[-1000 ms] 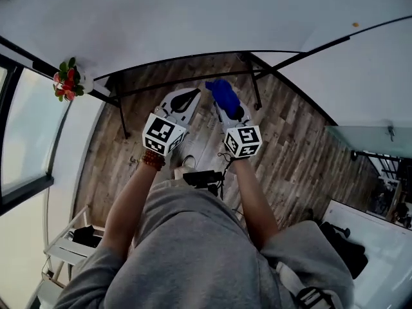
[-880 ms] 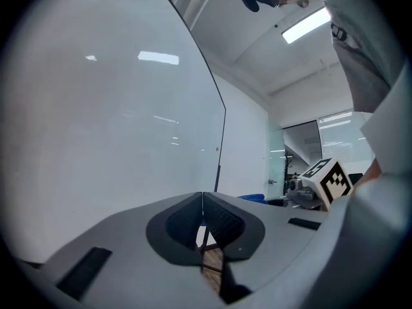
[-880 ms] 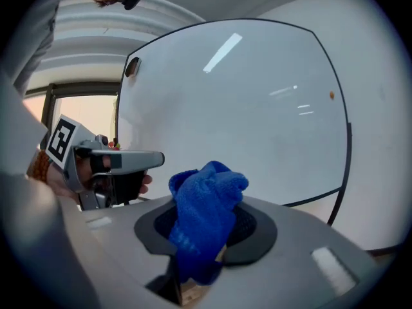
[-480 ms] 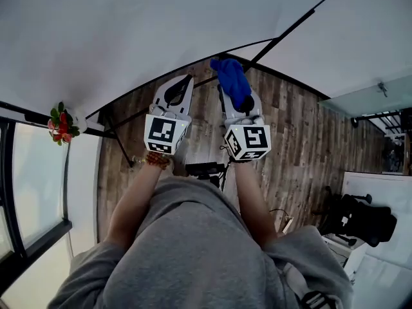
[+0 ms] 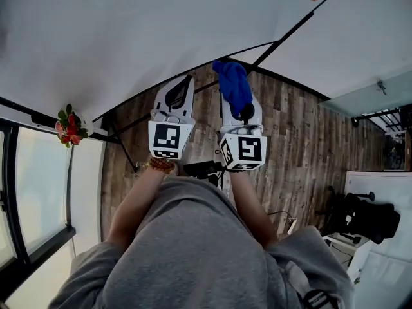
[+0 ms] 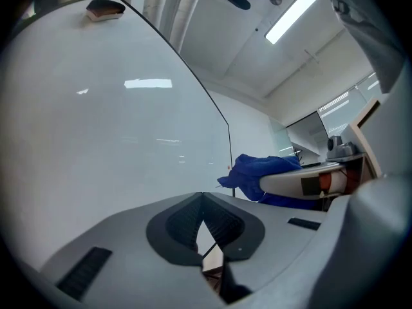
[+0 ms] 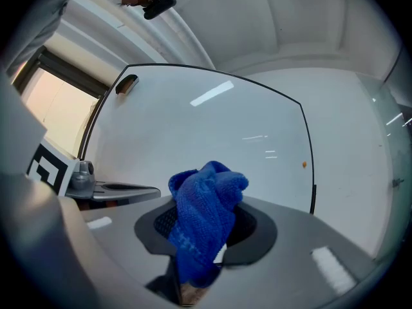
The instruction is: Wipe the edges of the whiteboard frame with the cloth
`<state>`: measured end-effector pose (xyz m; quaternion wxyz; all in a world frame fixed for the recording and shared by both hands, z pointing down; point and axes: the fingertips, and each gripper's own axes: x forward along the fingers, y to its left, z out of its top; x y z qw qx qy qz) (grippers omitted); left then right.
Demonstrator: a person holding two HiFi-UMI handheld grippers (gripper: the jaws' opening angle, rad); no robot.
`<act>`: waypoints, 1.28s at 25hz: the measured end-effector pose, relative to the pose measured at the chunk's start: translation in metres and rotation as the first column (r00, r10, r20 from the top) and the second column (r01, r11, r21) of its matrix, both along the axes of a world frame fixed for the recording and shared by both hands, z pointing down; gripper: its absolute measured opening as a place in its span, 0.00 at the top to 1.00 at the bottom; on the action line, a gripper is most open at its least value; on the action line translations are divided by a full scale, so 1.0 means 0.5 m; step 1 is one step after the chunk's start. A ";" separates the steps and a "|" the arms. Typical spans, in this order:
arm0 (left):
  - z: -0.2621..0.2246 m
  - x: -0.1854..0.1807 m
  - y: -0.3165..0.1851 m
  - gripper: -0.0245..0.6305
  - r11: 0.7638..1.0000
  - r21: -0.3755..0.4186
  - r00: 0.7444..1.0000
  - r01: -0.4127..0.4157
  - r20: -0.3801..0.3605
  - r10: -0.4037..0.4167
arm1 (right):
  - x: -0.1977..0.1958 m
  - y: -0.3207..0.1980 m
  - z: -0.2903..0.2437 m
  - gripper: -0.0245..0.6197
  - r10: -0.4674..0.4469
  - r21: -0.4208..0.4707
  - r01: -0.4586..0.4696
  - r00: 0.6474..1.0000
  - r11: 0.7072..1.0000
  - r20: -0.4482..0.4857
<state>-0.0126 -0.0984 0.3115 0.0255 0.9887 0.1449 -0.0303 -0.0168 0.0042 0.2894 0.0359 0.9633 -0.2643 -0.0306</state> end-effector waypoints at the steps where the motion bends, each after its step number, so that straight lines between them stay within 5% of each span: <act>1: 0.002 -0.001 -0.003 0.95 1.000 0.002 1.000 0.001 0.001 -0.001 | -0.005 -0.011 0.004 0.75 -0.008 -0.002 0.008 1.000 1.000 0.005; 19: 0.048 -0.024 0.007 0.95 0.998 -0.017 0.998 -0.063 0.028 0.063 | -0.033 -0.035 0.046 0.75 0.032 -0.108 -0.028 0.999 0.994 0.032; 32: 0.066 -0.021 0.128 0.95 0.981 0.003 0.979 -0.196 0.050 0.196 | -0.057 0.087 0.072 0.75 0.163 -0.135 -0.155 0.985 0.979 0.054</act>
